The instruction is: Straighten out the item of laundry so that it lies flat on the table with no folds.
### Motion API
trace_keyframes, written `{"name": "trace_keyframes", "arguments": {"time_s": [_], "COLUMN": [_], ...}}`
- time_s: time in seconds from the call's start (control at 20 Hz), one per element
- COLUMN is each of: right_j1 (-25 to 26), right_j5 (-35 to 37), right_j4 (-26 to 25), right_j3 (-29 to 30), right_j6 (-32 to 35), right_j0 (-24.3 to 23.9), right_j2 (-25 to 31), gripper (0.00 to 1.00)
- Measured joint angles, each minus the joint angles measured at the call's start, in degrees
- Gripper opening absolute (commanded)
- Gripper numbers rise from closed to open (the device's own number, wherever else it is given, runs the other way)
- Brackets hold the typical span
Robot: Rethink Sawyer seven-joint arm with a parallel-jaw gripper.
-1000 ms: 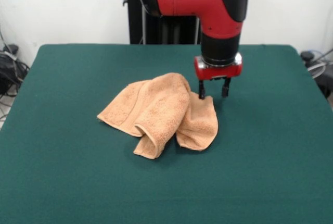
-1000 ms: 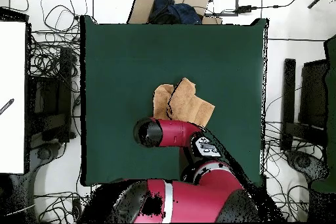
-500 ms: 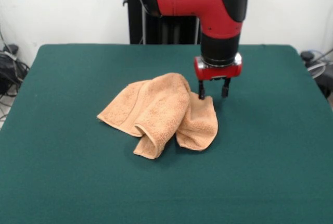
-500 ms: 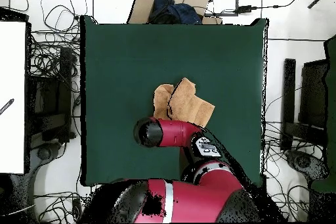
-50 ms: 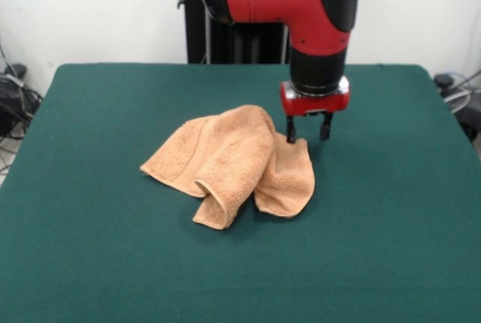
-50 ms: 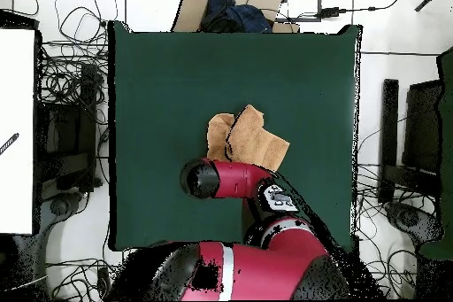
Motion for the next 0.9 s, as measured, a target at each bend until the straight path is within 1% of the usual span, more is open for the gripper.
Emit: {"name": "trace_keyframes", "arguments": {"time_s": [0.45,0.5,0.9], "right_j1": [0.0,0.0,-0.1], "right_j5": [0.0,0.0,-0.5], "right_j4": [0.0,0.0,0.0], "right_j3": [0.0,0.0,0.0], "right_j6": [0.0,0.0,0.0], "right_j0": [0.0,0.0,-0.3], "right_j2": [0.0,-0.2,-0.8], "gripper": [1.00,0.00,0.00]}}
